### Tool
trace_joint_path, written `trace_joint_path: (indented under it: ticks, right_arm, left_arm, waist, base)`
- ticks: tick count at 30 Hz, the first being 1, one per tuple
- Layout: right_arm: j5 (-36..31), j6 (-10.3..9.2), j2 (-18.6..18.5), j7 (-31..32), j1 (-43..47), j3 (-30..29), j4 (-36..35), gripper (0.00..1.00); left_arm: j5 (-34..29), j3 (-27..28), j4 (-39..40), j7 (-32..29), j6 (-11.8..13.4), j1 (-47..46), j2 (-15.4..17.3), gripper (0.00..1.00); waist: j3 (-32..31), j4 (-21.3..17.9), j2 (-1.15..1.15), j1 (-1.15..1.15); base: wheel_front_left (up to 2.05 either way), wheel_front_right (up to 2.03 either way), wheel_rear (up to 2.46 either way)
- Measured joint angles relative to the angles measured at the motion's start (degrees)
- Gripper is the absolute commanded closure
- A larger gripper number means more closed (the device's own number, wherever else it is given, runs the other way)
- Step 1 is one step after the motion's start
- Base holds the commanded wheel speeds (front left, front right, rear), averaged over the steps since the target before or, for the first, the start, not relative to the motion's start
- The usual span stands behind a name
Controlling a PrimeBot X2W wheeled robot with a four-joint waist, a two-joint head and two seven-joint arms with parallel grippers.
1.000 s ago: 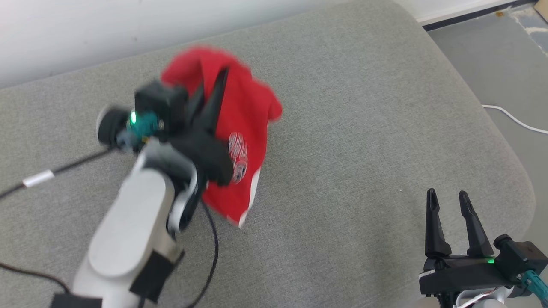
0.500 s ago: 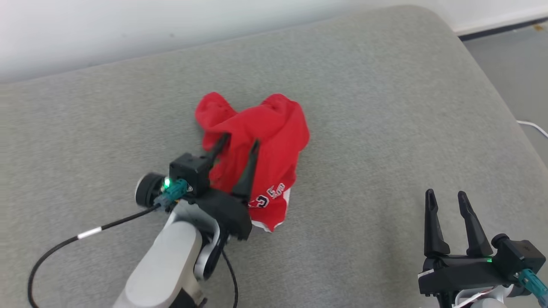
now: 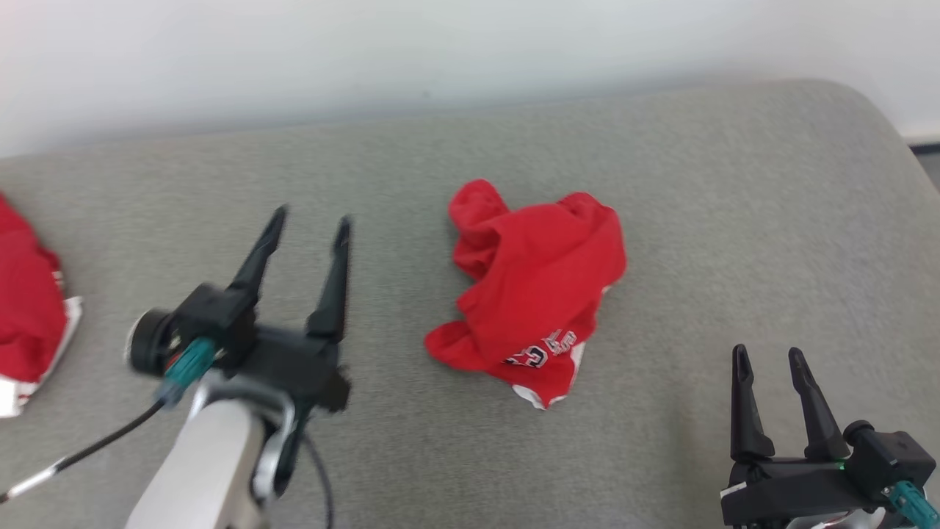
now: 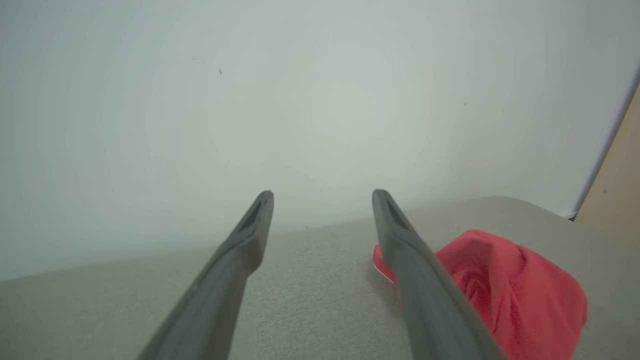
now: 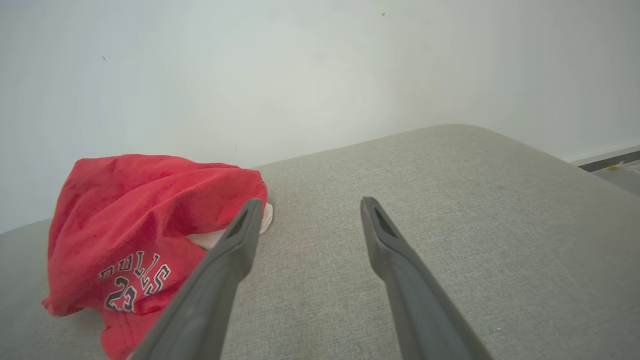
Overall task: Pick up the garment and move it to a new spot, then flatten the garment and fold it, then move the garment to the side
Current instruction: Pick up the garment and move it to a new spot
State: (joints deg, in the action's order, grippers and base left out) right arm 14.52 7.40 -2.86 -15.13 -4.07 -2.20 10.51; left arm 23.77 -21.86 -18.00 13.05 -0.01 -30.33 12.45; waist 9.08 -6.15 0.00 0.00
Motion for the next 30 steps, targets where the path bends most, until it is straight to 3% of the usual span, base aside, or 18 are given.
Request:
trace_joint_path:
  ticks: [10,19,30]
  right_arm:
    - [-1.16,0.00,-0.01,0.00,1.82,0.96,-0.87,0.00]
    - [-1.62,0.00,0.00,0.00,3.27,1.42,-0.94,0.00]
    - [-1.96,0.00,-0.01,0.00,3.89,2.04,-1.35,0.00]
  left_arm:
    - [0.38,4.76,7.78,1.08,3.78,13.19,6.26,0.00]
    - [0.93,8.73,11.82,1.83,5.84,23.88,6.02,0.00]
    - [-2.35,11.45,15.41,1.99,4.03,30.41,3.86,0.00]
  waist:
    - [-4.19,5.10,0.00,-0.01]
    - [-7.08,6.72,0.00,-0.01]
    - [-7.04,5.94,0.00,0.00]
  base:
    - [0.00,0.00,0.00]
    - [0.00,0.00,0.00]
    - [0.00,0.00,0.00]
